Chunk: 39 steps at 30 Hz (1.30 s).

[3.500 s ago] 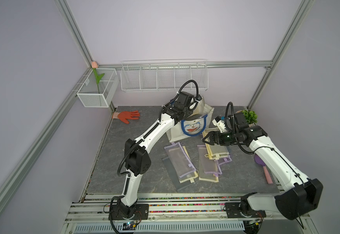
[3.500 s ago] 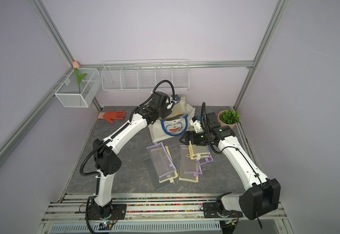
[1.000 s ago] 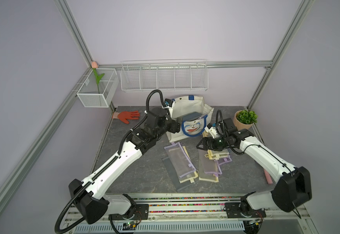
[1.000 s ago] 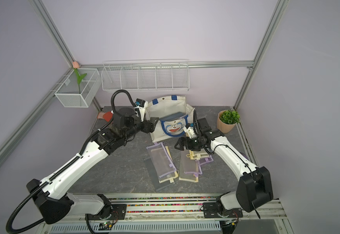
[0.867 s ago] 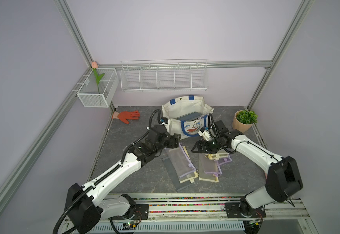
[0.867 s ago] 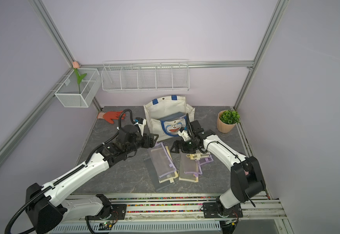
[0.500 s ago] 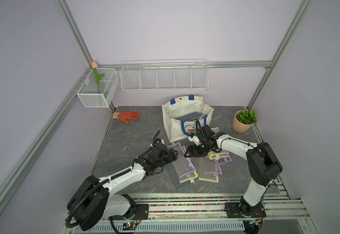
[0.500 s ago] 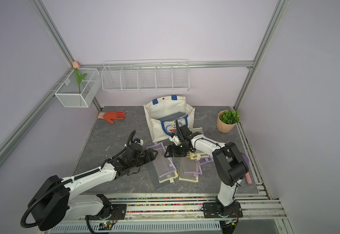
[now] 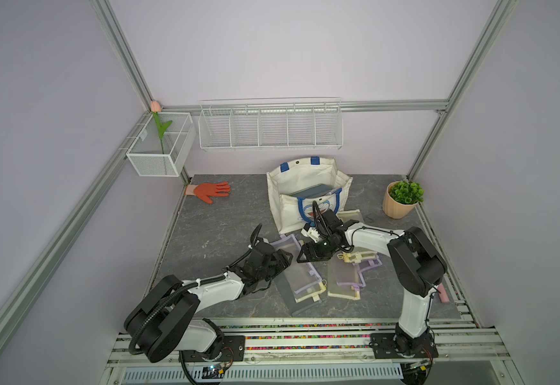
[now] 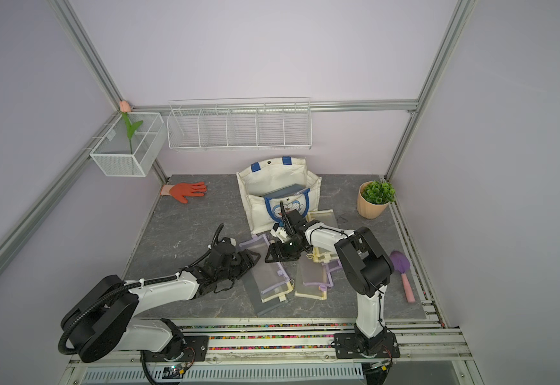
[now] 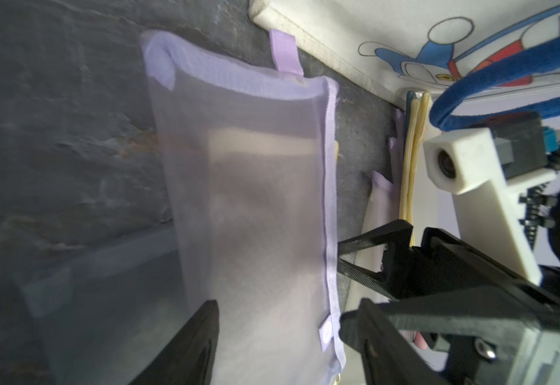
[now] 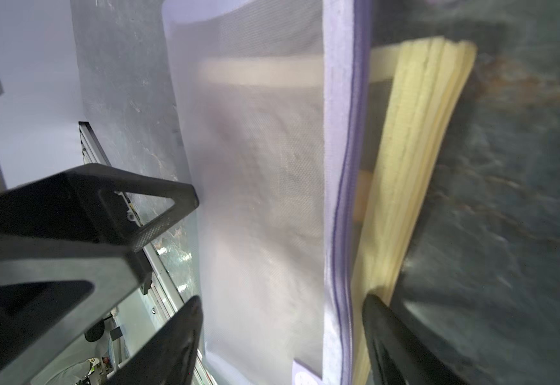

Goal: Put the pencil pouch into the canvas bag
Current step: Pick up the pencil pouch, then place the pencil pouch in the canvas bag.

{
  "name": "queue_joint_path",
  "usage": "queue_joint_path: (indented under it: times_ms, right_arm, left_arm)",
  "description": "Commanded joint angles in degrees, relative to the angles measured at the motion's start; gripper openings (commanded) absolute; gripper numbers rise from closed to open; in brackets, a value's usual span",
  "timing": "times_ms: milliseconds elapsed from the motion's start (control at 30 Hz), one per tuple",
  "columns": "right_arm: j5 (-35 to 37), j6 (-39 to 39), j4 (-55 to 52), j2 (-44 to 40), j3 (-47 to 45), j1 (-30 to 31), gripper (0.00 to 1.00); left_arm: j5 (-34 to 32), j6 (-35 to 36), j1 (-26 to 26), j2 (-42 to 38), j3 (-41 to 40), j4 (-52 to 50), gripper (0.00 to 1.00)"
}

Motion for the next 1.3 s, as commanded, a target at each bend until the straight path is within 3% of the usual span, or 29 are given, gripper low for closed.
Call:
queue_joint_path:
  times_ms: [0,233,467,633,800,933,1033,1267]
  right_arm:
    - [-0.29,-1.13,0.11,0.88,-0.86,0.85,0.73]
    - [-0.12,-1.47,-0.31,0.97,-0.86,1.77,0.53]
    - [-0.12,-1.4,-0.51,1.74,-0.69,3.45,0.5]
    - [0.11,-1.51,-0.92,2.28,-0.16,4.56,0.5]
    - [0.38,-1.56,-1.36,1.7,-0.16,4.74,0.5]
    - [0.47,-1.62,-2.71,-1.39,-0.41,4.76,0.52]
    - [0.82,-2.12,-5.06,-5.47,-0.5,4.72,0.56]
    - [3.41,-4.12,-13.19,-16.9,3.6,4.68,0.77]
  left_arm:
    - [-2.74,-0.31,0.25,-5.45,-1.18,-6.11,0.64]
    - [-4.93,-2.01,0.34,-9.69,-6.31,-4.13,0.59]
    - [-1.56,-2.32,0.25,-2.63,-5.54,1.99,0.54]
    - [-1.33,-1.86,0.25,-0.57,-4.77,4.8,0.36]
    - [-1.88,-1.43,0.25,-3.83,-5.54,2.86,0.0]
    - [-4.94,2.59,0.25,-13.03,-2.65,-10.38,0.0]
    - [-8.34,10.73,0.25,-20.46,2.89,-23.7,0.0]
    - [-13.29,28.69,0.34,-27.31,19.5,-42.64,0.0]
